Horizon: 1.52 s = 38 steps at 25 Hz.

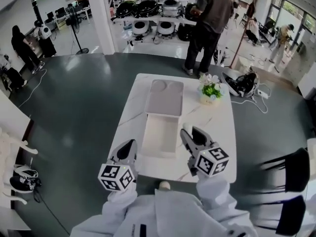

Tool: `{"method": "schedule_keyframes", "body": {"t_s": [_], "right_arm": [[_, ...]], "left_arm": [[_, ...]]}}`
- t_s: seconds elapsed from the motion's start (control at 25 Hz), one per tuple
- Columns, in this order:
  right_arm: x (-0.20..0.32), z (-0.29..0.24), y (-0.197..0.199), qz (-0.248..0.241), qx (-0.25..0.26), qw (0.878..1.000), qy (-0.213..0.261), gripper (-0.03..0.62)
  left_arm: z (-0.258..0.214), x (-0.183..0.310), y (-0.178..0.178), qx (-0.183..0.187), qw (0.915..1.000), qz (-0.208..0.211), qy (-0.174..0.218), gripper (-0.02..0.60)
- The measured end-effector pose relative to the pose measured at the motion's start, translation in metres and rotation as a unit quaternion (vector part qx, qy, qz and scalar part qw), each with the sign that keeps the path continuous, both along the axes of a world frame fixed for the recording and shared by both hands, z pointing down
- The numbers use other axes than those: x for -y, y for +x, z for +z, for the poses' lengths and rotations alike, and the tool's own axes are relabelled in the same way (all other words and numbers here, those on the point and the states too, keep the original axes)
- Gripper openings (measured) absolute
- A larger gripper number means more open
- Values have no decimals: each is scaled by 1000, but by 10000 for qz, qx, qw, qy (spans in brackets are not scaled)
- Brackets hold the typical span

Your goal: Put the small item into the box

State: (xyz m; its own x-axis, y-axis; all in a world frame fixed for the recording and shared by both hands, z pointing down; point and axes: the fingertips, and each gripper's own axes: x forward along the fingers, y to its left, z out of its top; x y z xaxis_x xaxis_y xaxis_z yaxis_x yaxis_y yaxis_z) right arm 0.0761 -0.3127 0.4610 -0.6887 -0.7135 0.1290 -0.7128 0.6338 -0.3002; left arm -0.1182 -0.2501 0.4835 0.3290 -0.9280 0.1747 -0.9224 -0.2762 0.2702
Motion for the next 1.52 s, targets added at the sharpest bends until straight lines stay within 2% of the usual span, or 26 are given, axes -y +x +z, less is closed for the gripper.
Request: {"method": "schedule_keyframes", "body": {"t_s": [0.44, 0.64, 0.92, 1.2, 1.52], "right_arm": [[50, 53, -64, -960, -774, 9914, -445, 121], [61, 89, -90, -1306, -1253, 9801, -813, 121], [67, 133, -109, -1502, -1911, 9628, -1182, 121], [68, 160, -123, -1733, -2680, 9387, -1304, 121], [65, 188, -134, -2175, -3800, 8858, -1538, 121]], "left_arm": [[43, 35, -14, 31, 9983, -157, -560, -2], [65, 40, -19, -74, 9958, -165, -899, -2], [102, 46, -23, -200, 9908, -119, -1334, -2], [125, 52, -26, -232, 9870, 2, -1593, -2], [132, 51, -23, -269, 9855, 111, -1669, -2]]}}
